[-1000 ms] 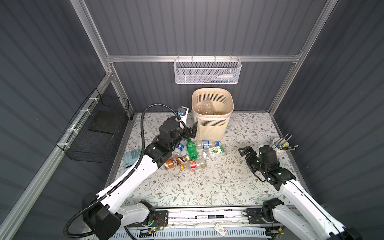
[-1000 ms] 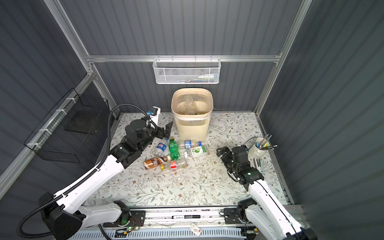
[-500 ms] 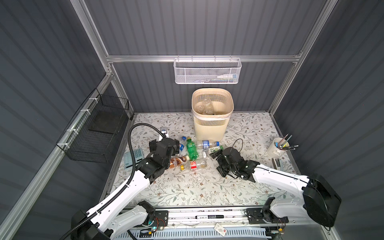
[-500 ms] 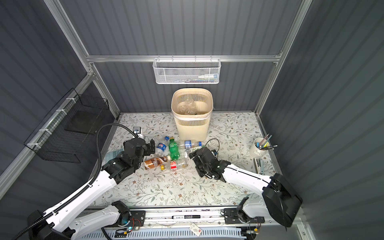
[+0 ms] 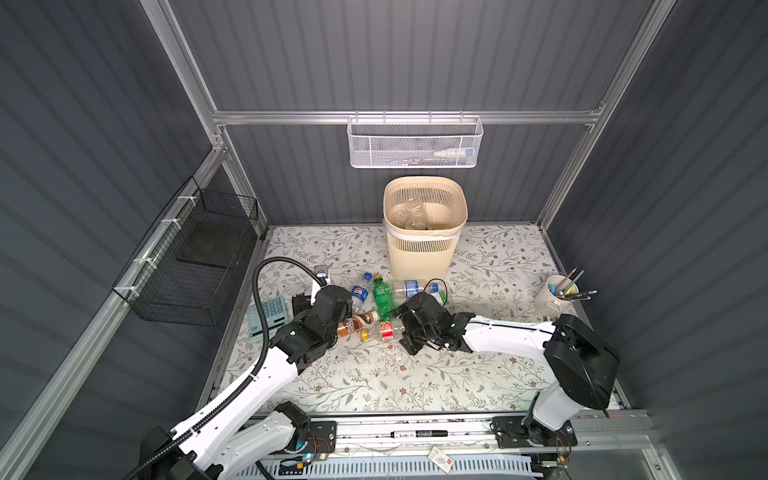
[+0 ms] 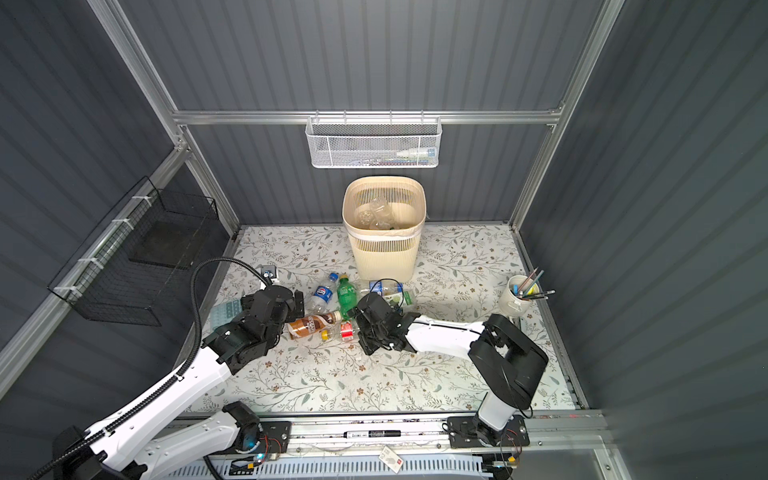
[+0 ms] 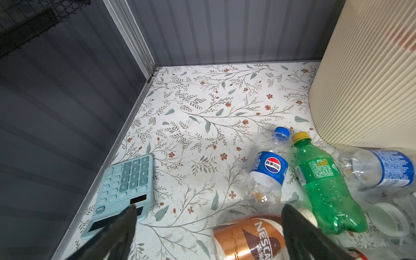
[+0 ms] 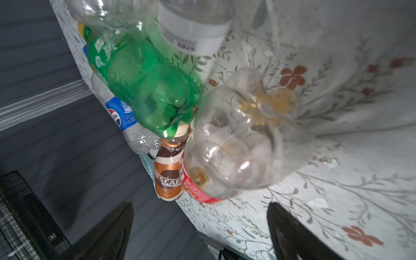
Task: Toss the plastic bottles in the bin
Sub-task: 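Grasp the crushed clear bottle nearest the robot with the right gripper, then lift the crushed clear bottle over the bin and open the right gripper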
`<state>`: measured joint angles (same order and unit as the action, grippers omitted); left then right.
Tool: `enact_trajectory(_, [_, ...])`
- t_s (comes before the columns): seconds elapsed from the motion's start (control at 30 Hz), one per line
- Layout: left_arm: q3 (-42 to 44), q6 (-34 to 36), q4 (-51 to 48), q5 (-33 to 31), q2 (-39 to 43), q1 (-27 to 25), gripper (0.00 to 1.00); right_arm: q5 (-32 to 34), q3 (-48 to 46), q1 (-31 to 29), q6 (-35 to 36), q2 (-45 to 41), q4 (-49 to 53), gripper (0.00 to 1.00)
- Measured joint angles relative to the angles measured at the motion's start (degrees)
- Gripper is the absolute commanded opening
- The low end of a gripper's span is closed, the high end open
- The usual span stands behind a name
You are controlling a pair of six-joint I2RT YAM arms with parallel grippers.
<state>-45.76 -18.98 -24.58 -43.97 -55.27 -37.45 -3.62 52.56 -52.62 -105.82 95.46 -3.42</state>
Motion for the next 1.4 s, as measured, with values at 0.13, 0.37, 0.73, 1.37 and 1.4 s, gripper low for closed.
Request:
enact_trajectory(0.13, [0.4,-0.2,-0.3,-0.2,0.5,0.0,1.0,-0.4,0.1,0.0,-0.9,2.1,0.2,0.91])
enact_trajectory(0.37, [0.5,-0.2,-0.3,-0.5,0.6,0.0,1.0,-0.7,1.8,0.4,-0.8,6.0,1.6,0.8])
enact_trajectory(0.73, [1.1,-0.2,-0.3,-0.9,0.7,0.0,1.0,-0.9,-2.6,1.1,-0.1,3.9,1.1,0.49])
enact_trajectory(1.37, [4.7,-1.2,0.6,0.5,0.1,0.0,1.0,23.0,0.3,4.2,41.5,-33.0,9.8,0.46])
enact_trajectory(1.4, [4.8,-1.2,0.7,0.8,-0.2,0.0,1.0,25.5,2.4,4.4,46.2,-36.1,9.8,0.46])
